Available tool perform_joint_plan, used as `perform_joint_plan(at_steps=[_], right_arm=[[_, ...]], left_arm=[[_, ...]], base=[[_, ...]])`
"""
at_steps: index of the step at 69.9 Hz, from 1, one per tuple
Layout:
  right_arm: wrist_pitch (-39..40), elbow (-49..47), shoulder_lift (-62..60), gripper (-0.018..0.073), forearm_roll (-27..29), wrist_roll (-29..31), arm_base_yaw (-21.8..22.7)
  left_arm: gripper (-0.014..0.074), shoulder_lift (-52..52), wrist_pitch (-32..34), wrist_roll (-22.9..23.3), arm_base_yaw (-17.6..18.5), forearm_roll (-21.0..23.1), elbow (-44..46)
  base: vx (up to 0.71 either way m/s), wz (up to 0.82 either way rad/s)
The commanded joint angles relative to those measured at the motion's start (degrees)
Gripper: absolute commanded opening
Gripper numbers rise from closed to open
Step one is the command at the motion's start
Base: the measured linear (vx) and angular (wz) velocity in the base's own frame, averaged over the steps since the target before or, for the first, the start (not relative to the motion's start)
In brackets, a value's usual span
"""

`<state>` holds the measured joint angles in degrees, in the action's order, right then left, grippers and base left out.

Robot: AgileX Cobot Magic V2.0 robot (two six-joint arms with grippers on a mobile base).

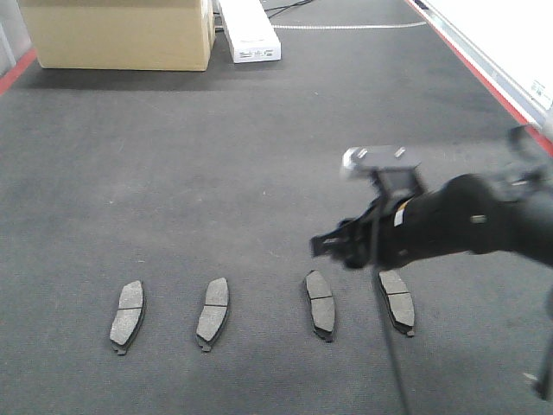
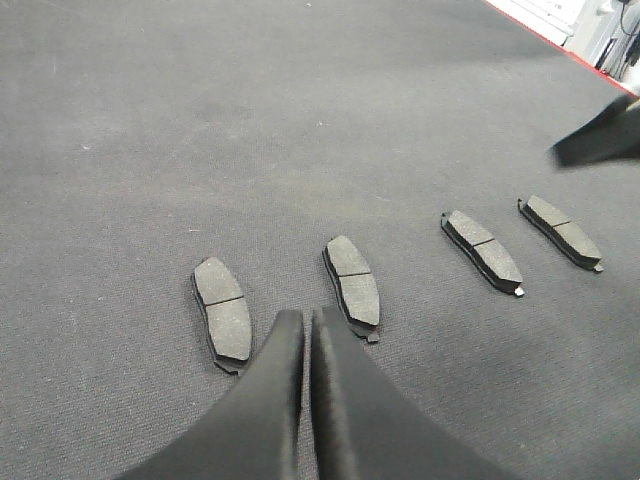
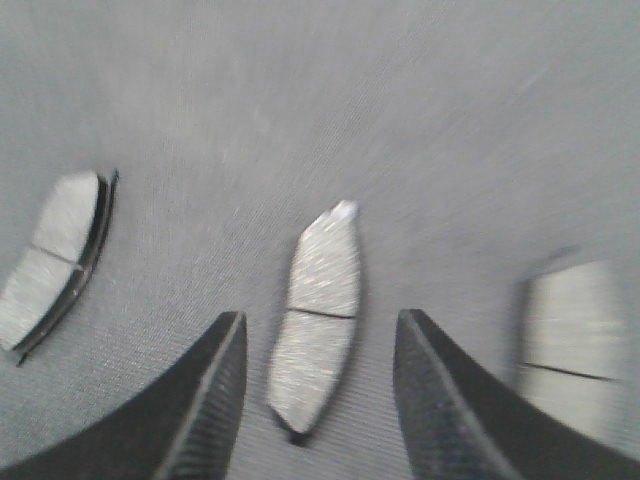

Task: Move and align brake pads A on conveyor
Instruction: 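Lower the right gripper's pad onto the belt and open, withdraw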

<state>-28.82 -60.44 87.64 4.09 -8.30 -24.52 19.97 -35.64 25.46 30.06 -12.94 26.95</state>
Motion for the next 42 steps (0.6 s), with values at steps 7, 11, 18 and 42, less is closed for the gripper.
perform_joint_plan(at_steps=[7, 11, 18, 42], right_arm=[[-2.21, -0.37, -9.41, 0.0279, -13.48, -8.40, 0.17], [-2.60, 1.56, -11.79, 0.0267, -17.08, -11.28, 0.17], [-2.74, 6.45, -16.80, 0.0253, -21.61, -15.19, 0.17], [-1.29, 25.98, -40.07, 0.0140, -22.43, -15.56, 0.17]], left_arm=[[-0.0006, 0.58, 3.76, 0.21, -0.11, -0.70, 1.46], [-0.0006, 0.58, 3.76, 0.21, -0.11, -0.70, 1.46], [-0.0006, 0.58, 3.76, 0.21, -0.11, -0.70, 1.46], [-0.0006, 0.58, 3.76, 0.21, -0.11, -0.70, 1.46]], base=[[0.00, 0.00], [0.00, 0.00], [0.00, 0.00], [0.00, 0.00]])
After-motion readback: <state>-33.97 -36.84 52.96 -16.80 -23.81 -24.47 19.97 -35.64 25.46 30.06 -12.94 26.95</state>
